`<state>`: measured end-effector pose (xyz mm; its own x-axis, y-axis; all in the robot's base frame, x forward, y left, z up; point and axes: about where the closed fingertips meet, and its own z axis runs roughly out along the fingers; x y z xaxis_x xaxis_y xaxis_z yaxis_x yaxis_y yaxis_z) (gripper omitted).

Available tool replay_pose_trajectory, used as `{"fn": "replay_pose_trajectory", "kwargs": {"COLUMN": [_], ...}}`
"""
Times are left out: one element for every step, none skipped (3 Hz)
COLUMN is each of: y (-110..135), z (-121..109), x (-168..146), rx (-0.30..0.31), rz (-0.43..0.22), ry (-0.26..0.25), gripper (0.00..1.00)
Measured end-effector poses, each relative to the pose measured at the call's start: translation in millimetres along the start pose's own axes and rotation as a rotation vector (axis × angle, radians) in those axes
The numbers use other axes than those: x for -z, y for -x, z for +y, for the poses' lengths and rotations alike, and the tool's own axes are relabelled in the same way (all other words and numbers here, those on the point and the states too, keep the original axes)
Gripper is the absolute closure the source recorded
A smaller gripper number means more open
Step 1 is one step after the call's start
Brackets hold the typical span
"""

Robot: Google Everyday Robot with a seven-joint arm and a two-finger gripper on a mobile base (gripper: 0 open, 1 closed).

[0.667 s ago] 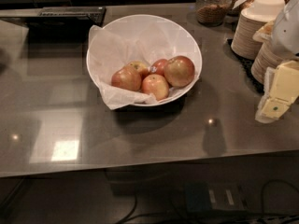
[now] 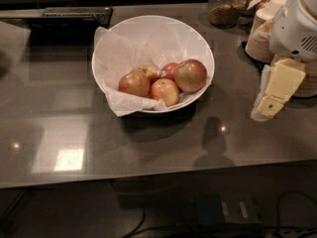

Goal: Pick apple from white bowl

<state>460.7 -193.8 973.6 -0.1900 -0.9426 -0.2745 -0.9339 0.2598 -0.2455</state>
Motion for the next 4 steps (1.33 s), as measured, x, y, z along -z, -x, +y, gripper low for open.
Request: {"fn": "replay_pose_trajectory", "kwargs": {"y": [37,66,77,77], "z": [-11,-18,-20,-22], "x": [-12,-18,-20,-29], "rx": [0.037,0.069,0.081,0.07], "rz": [-0.08,-0.14,-0.162,-0.174], "ry": [-0.009,-0.028,-0.038,-0.04], "gripper": [0.0,0.0,0.0,0.0]}}
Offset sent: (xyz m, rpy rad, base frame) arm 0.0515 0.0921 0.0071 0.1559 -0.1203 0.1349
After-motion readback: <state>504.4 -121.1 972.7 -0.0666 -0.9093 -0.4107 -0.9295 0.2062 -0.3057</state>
